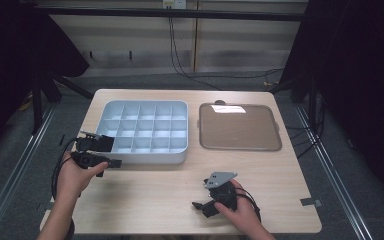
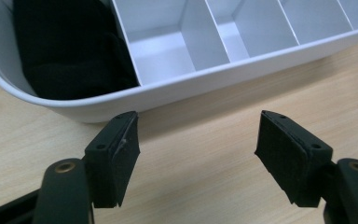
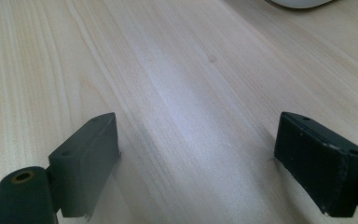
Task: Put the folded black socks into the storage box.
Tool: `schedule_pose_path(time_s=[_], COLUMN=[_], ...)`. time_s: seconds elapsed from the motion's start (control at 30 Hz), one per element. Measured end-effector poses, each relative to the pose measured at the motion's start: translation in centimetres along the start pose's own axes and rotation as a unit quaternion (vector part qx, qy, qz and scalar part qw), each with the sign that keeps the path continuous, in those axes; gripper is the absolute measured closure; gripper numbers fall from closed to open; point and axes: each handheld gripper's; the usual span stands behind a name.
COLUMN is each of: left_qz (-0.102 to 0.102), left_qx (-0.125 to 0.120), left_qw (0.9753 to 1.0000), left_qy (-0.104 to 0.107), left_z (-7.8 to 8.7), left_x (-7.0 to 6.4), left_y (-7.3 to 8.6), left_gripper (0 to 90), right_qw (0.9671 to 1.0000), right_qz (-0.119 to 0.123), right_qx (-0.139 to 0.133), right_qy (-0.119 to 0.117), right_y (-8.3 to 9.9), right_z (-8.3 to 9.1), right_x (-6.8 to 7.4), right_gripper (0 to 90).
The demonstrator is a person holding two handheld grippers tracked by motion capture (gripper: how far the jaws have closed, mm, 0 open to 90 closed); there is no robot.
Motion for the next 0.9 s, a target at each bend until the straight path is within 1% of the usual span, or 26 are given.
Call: schedule_pose_path(time_s=[0.1, 0.13, 0.17, 0.2, 0.27, 0.43, 0.5, 0.57, 0.6, 0.63, 0.67, 0.7, 0.73, 0.87, 0.9], left_qz=[0.000, -0.005, -0.004, -0.005, -0.013, -0.020, -0.024, -0.021, -0.024, -0.022, -0.024, -0.023, -0.025, -0.024, -0.027], left_qx=[-0.003, -0.001, -0.006, -0.006, -0.005, -0.010, -0.005, -0.011, -0.006, -0.005, -0.007, -0.006, -0.008, -0.011, -0.009], left_qw=[1.0000, 1.0000, 1.0000, 0.9999, 0.9999, 0.9996, 0.9996, 0.9996, 0.9995, 0.9995, 0.9995, 0.9994, 0.9994, 0.9993, 0.9992], left_qy=[0.003, 0.005, 0.005, 0.007, 0.006, 0.017, 0.016, 0.018, 0.021, 0.023, 0.020, 0.025, 0.023, 0.028, 0.027], left_z=[-0.3, -0.4, -0.6, -0.7, -1.0, -1.8, -2.0, -2.4, -2.5, -2.6, -2.8, -2.9, -3.0, -3.5, -3.5], left_x=[-0.2, -0.2, -0.3, -0.4, -0.6, -1.0, -1.0, -1.1, -1.0, -1.1, -1.1, -1.1, -1.1, -1.2, -1.2], left_y=[0.2, 0.3, 0.4, 0.5, 0.6, 1.0, 1.2, 1.4, 1.4, 1.5, 1.6, 1.7, 1.7, 2.1, 2.1], left_gripper=[29.4, 29.4, 29.4, 29.4, 29.4, 29.4, 29.4, 29.4, 29.4, 29.4, 29.3, 29.3, 29.2, 29.2, 29.1], right_qw=[1.0000, 1.0000, 1.0000, 1.0000, 1.0000, 1.0000, 1.0000, 1.0000, 1.0000, 1.0000, 1.0000, 1.0000, 1.0000, 1.0000, 1.0000], right_qz=[0.000, 0.000, 0.000, 0.000, 0.000, 0.000, 0.000, 0.000, 0.000, 0.000, 0.000, 0.000, 0.000, 0.000, 0.000], right_qx=[0.000, 0.000, 0.000, 0.000, 0.000, 0.000, 0.000, 0.000, 0.000, 0.000, 0.000, 0.000, 0.000, 0.000, 0.000], right_qy=[0.000, 0.000, 0.000, 0.000, 0.000, 0.000, 0.000, 0.000, 0.000, 0.000, 0.000, 0.000, 0.000, -0.001, 0.000], right_y=[0.0, 0.0, 0.0, 0.0, 0.0, 0.0, 0.0, 0.0, 0.0, 0.0, 0.0, 0.0, 0.0, 0.0, 0.0], right_z=[0.0, 0.0, 0.0, 0.0, 0.0, 0.0, 0.0, 0.0, 0.0, 0.0, 0.0, 0.0, 0.0, 0.0, 0.0], right_x=[0.0, 0.0, 0.0, 0.0, 0.0, 0.0, 0.0, 0.0, 0.0, 0.0, 0.0, 0.0, 0.0, 0.0, 0.0], right_gripper=[13.1, 13.1, 13.1, 13.1, 13.1, 13.1, 13.1, 13.2, 13.2, 13.1, 13.2, 13.1, 13.1, 13.2, 13.1])
Point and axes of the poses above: each handheld gripper's, and its own axes: z roughly backward along the jaws, y roughly out of its underside, x roughly to its left, and after that the axes turned 11 degrees about x, right-handed
